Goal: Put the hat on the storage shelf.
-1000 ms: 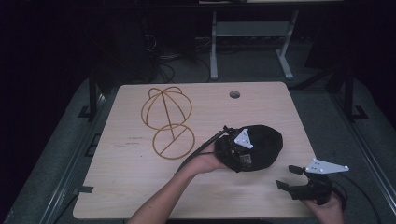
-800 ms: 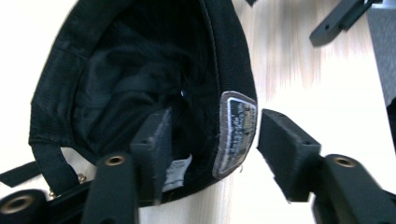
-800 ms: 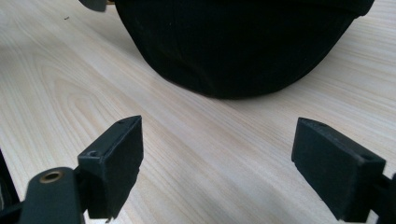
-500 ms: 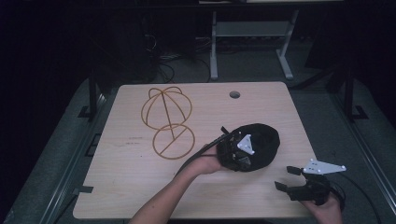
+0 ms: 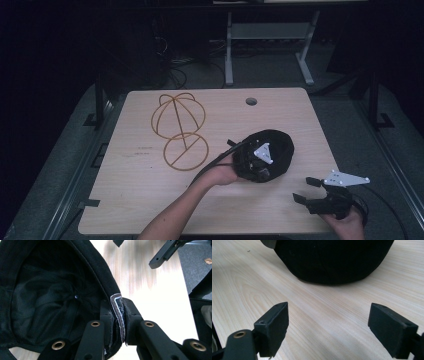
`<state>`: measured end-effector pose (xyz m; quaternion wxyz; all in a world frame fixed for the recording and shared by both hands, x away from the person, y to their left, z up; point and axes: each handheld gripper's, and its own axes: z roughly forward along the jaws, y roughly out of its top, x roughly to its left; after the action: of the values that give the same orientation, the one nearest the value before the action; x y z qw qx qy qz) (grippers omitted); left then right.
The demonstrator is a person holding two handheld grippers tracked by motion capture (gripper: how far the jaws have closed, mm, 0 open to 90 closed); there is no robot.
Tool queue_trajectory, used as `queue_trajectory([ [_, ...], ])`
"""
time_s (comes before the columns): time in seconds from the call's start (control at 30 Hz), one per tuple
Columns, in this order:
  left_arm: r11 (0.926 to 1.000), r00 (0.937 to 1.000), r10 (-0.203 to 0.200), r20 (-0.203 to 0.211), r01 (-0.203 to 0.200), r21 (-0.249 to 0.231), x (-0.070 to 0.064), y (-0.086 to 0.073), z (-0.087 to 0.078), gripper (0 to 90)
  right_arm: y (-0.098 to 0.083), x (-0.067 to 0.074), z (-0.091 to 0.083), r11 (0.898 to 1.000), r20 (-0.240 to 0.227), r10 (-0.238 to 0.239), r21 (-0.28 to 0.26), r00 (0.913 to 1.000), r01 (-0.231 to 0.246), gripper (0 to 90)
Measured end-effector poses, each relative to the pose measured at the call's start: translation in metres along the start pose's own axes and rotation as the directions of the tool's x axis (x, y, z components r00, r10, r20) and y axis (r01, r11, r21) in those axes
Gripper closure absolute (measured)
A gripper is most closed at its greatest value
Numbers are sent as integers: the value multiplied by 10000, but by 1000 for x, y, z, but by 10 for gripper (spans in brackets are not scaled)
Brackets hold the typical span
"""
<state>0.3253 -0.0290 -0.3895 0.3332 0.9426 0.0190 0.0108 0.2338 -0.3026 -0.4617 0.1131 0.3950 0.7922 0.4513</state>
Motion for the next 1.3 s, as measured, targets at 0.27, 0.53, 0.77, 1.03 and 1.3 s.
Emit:
queue_trajectory([
  [0.27,9975,9995,-329,28,330,-632,4,3,-17,808,4,3,2,9997,50,-253,-39,9997,253,163],
  [0.53,9874,9968,-763,225,786,-1375,10,5,-35,812,8,7,4,9993,-26,-340,-140,9994,340,164],
  [0.77,9795,9945,-972,380,1023,-1734,12,7,-49,812,14,8,2,9988,-144,-333,-371,9993,328,166],
  [1.03,9689,9940,-913,603,1026,-2250,9,13,-68,812,35,18,6,9943,-310,-668,-849,9973,640,167],
  [1.3,9696,9951,-407,906,612,-2369,-2,23,-77,813,52,17,9,9868,-316,-607,-1523,9977,553,167],
])
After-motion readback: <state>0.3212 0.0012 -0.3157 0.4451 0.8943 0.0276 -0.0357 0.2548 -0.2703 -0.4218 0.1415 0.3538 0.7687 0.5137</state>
